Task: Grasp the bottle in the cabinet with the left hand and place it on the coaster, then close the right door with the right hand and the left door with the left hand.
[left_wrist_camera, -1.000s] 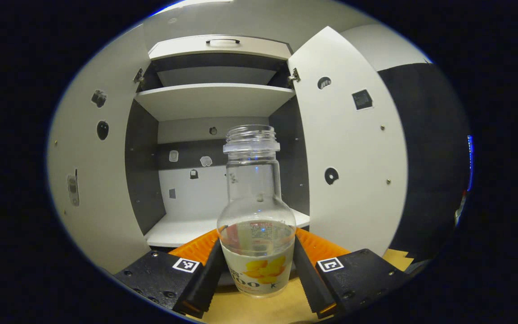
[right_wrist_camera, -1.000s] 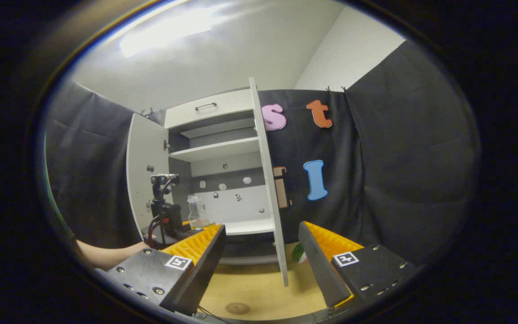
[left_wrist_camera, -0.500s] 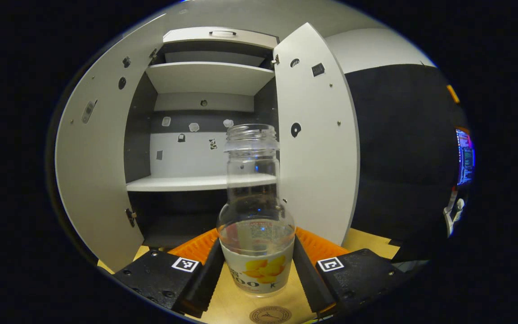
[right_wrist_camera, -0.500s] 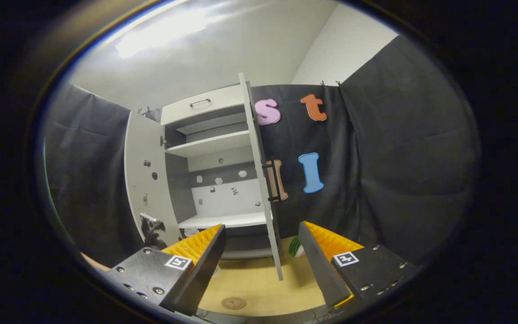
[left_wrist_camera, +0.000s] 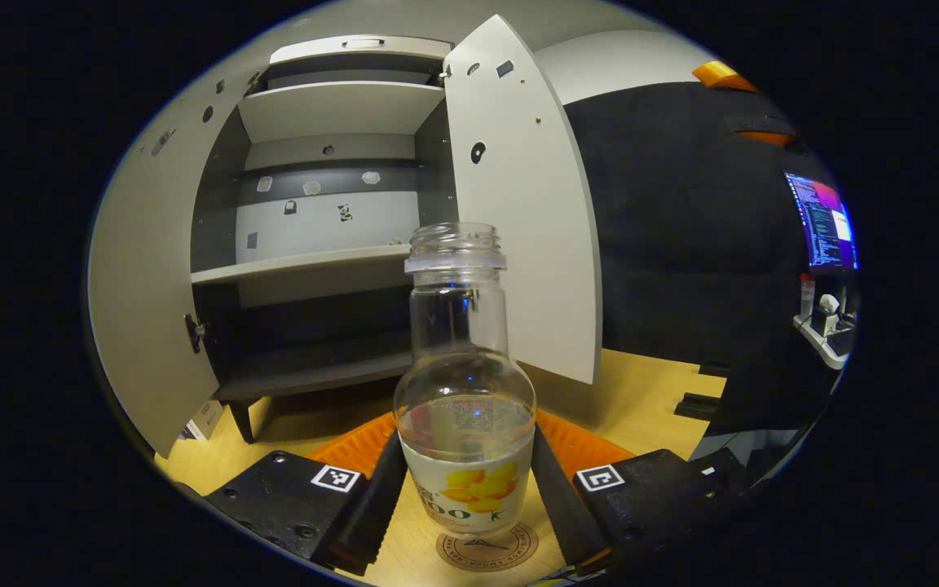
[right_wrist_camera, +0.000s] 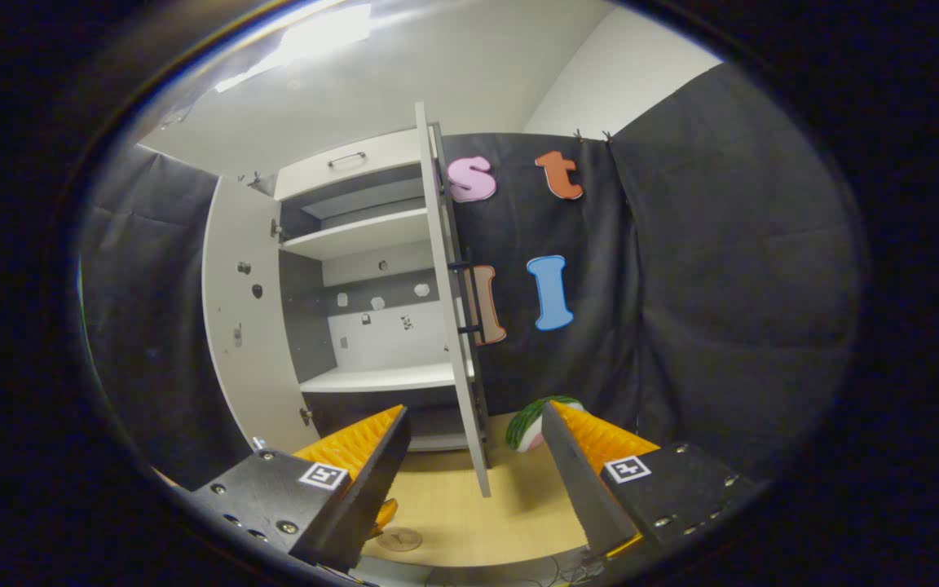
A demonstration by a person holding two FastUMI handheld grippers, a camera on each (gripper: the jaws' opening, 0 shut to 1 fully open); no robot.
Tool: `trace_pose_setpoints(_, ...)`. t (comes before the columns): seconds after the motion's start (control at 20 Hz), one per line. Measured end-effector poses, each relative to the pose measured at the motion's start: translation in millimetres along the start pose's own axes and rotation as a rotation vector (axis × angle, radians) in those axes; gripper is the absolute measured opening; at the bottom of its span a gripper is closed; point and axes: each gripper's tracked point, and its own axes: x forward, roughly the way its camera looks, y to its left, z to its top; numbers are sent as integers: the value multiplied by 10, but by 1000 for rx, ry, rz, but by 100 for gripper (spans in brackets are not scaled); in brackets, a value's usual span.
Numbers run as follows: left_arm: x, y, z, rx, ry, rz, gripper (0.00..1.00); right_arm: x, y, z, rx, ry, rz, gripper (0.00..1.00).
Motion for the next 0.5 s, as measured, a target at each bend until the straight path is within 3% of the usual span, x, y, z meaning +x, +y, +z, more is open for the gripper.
trace_pose_setpoints(0.3,-84,-47,-430,-58,46,-30,82,255,88,-225,31,70,23,99)
trace_pose_setpoints(0.45,-48,-39,-592,-61,71,-39,81,407,319,-223,-4,57,79,94)
trace_pose_setpoints(0.5,-29,-11,-664,-54,83,-36,81,463,372,-225,-13,56,92,99)
